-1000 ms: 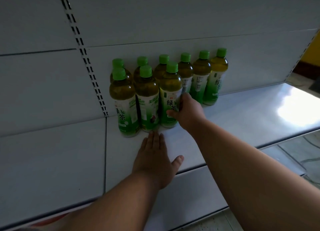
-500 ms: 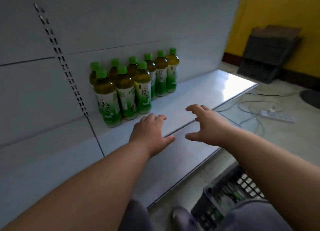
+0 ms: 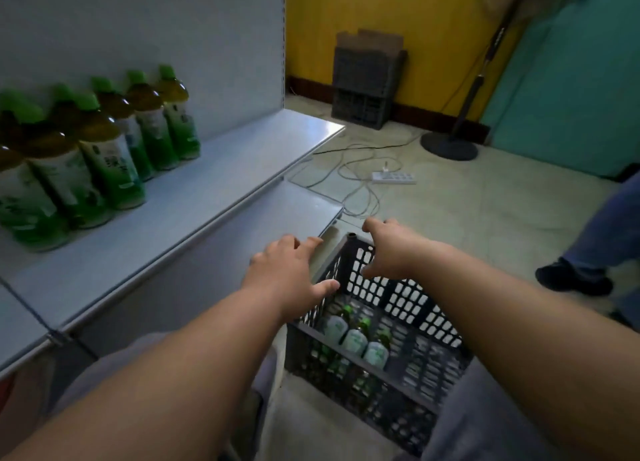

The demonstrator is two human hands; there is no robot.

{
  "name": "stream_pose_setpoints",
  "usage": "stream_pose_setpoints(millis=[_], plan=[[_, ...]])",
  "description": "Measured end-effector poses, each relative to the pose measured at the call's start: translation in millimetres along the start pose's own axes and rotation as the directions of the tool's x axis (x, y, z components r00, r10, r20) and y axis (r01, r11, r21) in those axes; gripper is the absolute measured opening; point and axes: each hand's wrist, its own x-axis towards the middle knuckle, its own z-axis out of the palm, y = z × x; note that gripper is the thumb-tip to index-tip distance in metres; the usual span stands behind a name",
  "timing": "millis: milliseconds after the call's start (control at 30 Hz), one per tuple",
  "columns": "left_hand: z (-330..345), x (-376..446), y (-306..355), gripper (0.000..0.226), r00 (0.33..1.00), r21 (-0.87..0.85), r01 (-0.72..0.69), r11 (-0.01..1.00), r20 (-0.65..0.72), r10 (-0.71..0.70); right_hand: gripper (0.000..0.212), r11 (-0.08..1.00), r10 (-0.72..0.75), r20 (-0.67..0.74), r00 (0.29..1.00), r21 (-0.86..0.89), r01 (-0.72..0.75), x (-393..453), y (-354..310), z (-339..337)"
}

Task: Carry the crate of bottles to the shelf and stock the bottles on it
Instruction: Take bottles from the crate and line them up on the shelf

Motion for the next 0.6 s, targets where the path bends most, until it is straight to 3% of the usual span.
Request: stream_pose_setpoints(millis=[300,500,600], plan=[[134.5,71.1,19.6,0.083,0.986,0.067,-0.008,0.998,0.170,-0.003,0.084,0.933,0.279,0.161,0.947,0.186,-0.307,87.1,94.3,134.2],[223.4,86.4,38.2,0.088,0.941,0.040,-0.045,0.998,0.337,0.030,0.089,0.781,0.465,0.311,0.829,0.297,-0.550,111.3,147.0,236.5],[244.3,89.5,39.6,0.096,0.944,0.097,-0.093,0.991,0.325,0.057,0.086,0.724,0.493,0.370,0.787,0.326,-0.607,114.9,163.0,280.0]])
